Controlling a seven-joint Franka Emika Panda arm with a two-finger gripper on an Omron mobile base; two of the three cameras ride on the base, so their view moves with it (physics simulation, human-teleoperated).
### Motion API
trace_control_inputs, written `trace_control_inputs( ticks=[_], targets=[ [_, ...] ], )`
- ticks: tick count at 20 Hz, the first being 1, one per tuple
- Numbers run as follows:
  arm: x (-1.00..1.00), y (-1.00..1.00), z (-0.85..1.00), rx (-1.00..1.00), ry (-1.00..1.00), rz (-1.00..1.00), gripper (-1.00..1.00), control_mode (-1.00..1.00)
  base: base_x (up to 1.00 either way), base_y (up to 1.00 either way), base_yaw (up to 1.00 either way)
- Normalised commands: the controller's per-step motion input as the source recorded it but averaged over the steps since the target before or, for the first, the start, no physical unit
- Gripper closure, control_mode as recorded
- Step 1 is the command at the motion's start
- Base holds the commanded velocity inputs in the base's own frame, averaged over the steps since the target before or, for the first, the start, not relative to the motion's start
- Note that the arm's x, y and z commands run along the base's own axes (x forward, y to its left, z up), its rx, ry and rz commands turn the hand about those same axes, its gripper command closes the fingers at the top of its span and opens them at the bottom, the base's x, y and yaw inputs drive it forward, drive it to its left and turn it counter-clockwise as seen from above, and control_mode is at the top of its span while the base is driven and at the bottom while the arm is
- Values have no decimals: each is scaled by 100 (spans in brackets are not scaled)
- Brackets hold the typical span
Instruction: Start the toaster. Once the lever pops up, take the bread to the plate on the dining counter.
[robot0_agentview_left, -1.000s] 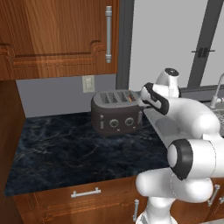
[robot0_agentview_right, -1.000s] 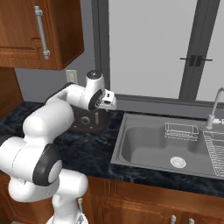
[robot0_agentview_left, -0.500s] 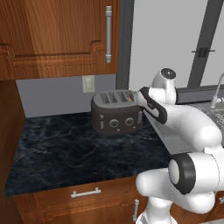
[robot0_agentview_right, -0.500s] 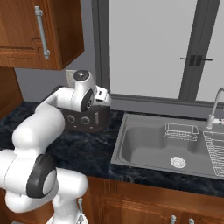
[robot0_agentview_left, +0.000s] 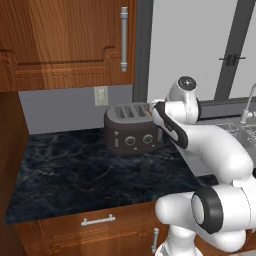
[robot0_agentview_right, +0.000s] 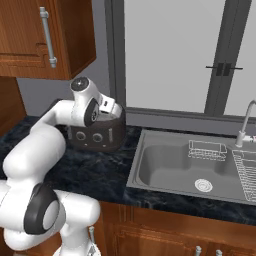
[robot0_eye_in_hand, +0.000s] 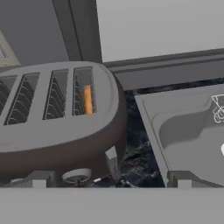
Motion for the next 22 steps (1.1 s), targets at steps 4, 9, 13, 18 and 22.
trace_control_inputs(
  ticks=[4, 9, 13, 18, 22],
  targets=[
    [2, 0, 6, 0, -8, 0, -100, -100, 0, 0, 0],
    [19, 0, 0, 0, 0, 0, -100, -100, 0, 0, 0],
    [13, 6, 7, 0, 0, 0, -100, -100, 0, 0, 0],
    [16, 13, 0, 0, 0, 2, -100, -100, 0, 0, 0],
    [23, 4, 0, 0, 0, 5, -100, -100, 0, 0, 0]
  ],
)
